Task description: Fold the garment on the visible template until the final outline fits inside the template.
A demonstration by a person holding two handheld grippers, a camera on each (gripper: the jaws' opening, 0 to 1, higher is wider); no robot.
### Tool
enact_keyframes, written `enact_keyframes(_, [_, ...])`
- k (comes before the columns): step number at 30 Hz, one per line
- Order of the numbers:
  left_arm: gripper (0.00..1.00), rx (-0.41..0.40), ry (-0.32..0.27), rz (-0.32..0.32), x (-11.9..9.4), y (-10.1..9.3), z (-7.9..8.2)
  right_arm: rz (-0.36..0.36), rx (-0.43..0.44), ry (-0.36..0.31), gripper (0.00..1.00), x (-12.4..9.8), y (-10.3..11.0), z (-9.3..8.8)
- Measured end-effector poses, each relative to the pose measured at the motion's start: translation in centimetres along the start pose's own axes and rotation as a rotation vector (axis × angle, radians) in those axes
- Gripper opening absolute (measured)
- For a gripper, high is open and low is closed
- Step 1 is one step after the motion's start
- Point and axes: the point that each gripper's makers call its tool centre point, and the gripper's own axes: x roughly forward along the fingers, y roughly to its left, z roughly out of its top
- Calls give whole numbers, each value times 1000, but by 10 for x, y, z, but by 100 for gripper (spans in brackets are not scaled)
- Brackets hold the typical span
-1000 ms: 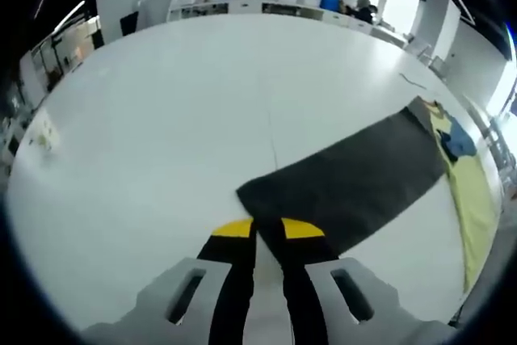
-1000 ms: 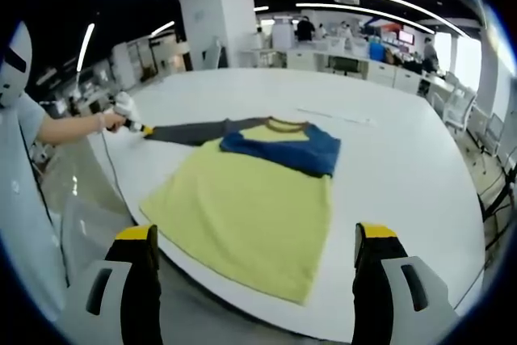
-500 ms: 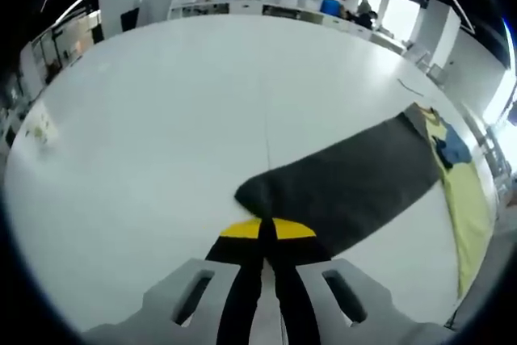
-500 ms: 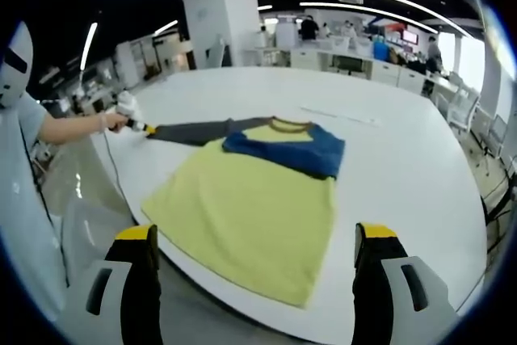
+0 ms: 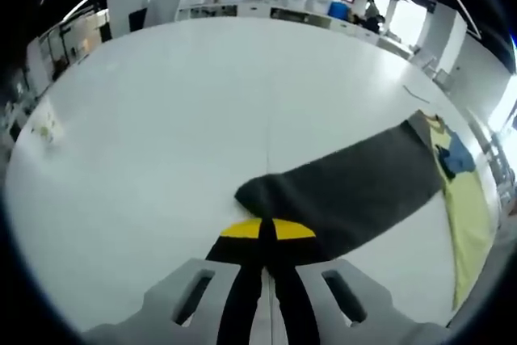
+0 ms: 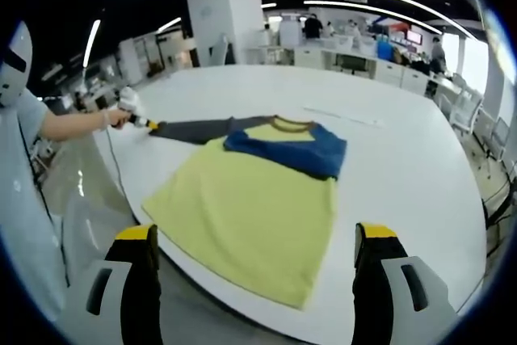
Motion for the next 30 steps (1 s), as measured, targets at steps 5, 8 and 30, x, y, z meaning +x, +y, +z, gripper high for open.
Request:
enact_keyframes(5, [0, -4, -18, -10, -5, -4, 8, -5, 13, -8, 100, -2, 0, -2])
enact_keyframes(8, [0, -6, -25, -13, -8, -7, 10, -1, 8, -5, 100, -3, 1, -2])
enact_keyframes(30, [0, 22, -102, -59, -42, -48, 45, 19, -60, 1, 100, -11, 5, -7])
